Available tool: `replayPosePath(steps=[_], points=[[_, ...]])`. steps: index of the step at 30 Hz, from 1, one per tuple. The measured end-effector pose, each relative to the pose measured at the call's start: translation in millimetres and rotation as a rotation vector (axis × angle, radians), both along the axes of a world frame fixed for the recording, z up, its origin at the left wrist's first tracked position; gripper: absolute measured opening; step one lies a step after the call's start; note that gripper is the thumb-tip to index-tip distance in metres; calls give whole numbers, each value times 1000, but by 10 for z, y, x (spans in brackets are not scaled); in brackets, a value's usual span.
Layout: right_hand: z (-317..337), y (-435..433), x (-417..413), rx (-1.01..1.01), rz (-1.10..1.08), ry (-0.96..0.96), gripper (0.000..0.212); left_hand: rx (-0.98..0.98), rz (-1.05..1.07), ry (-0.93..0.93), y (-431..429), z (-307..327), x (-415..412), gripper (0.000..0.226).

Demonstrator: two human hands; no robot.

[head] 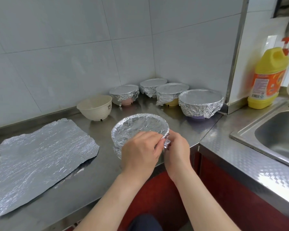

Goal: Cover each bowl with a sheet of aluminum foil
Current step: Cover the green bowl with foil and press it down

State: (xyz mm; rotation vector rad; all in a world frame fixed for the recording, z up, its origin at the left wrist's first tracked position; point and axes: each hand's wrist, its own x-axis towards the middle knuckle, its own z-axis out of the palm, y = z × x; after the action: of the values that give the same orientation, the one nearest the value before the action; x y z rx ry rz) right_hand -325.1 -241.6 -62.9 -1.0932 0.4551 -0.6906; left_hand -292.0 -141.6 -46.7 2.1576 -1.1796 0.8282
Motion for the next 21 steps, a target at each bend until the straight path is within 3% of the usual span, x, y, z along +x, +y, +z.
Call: replayPosePath(steps=[7, 11, 14, 16, 19, 21], points=[[-69, 152, 164, -4, -21, 31, 32, 56, 108, 30, -50, -24, 47, 33], [-58, -17, 146, 24, 38, 78, 28, 50, 26, 112, -27, 84, 31, 33], [-47, -165, 186, 66, 79, 129, 56, -139, 48, 148, 126, 285, 208, 26], [6, -223, 237, 145, 81, 105, 50, -213, 123, 304, 241, 391, 480, 23], [95, -224, 348, 204, 104, 104, 52, -271, 105, 842, 319, 422, 795, 40], [141, -167, 404, 178, 109, 141, 54, -314, 43, 1041, 306, 367, 822, 48]])
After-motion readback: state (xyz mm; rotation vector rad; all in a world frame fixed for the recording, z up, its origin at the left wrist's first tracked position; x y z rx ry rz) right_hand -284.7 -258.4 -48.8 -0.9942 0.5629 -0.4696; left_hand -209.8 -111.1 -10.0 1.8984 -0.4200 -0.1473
